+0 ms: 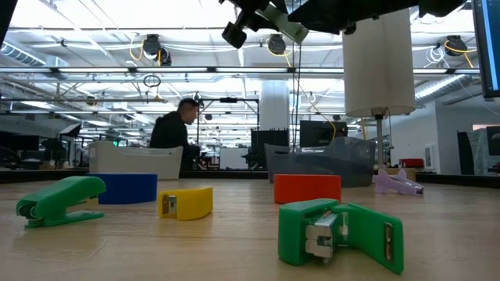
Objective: Pick and place Stapler, Stapler remover, tape
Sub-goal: Put the large green stapler into the black bin
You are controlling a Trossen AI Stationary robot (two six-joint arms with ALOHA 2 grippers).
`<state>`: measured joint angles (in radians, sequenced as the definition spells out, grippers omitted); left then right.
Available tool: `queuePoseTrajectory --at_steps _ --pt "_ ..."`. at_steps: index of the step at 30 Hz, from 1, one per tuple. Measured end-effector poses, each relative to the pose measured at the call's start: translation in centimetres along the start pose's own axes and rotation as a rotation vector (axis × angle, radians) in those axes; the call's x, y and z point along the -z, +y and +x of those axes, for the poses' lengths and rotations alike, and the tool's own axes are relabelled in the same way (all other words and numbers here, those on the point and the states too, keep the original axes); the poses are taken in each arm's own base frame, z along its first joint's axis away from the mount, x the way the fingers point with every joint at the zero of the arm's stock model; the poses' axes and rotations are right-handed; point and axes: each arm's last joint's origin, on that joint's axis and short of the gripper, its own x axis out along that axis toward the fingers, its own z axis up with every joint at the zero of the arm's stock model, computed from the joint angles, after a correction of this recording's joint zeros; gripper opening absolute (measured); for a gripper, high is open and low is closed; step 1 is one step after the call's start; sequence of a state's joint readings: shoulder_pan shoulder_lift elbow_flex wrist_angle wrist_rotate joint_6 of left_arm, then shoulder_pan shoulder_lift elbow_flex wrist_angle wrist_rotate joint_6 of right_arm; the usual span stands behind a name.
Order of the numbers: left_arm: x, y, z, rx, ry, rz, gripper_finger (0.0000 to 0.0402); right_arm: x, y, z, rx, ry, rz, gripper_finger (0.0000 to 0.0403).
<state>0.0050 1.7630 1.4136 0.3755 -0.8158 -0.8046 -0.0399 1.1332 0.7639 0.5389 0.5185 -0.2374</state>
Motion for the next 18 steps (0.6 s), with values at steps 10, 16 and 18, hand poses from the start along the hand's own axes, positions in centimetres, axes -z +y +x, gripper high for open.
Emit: queuePoseTrajectory --at_steps 10,16,18 --pt "0.2 -0.1 -0.2 0.009 0.012 -0.009 0.0119 0.2 0.0 -0.2 0.034 0.036 -0.077 0.0283" --pt "-0.4 0.4 0.7 0.016 0.022 -0.112 0.0119 0.0 0.3 -0.6 0.109 0.069 -0.328 0.0282" --pt "-0.6 0.7 1.1 0.031 0.042 -0.147 0.0119 0.0 0.5 -0.7 0.105 0.067 -0.361 0.0282"
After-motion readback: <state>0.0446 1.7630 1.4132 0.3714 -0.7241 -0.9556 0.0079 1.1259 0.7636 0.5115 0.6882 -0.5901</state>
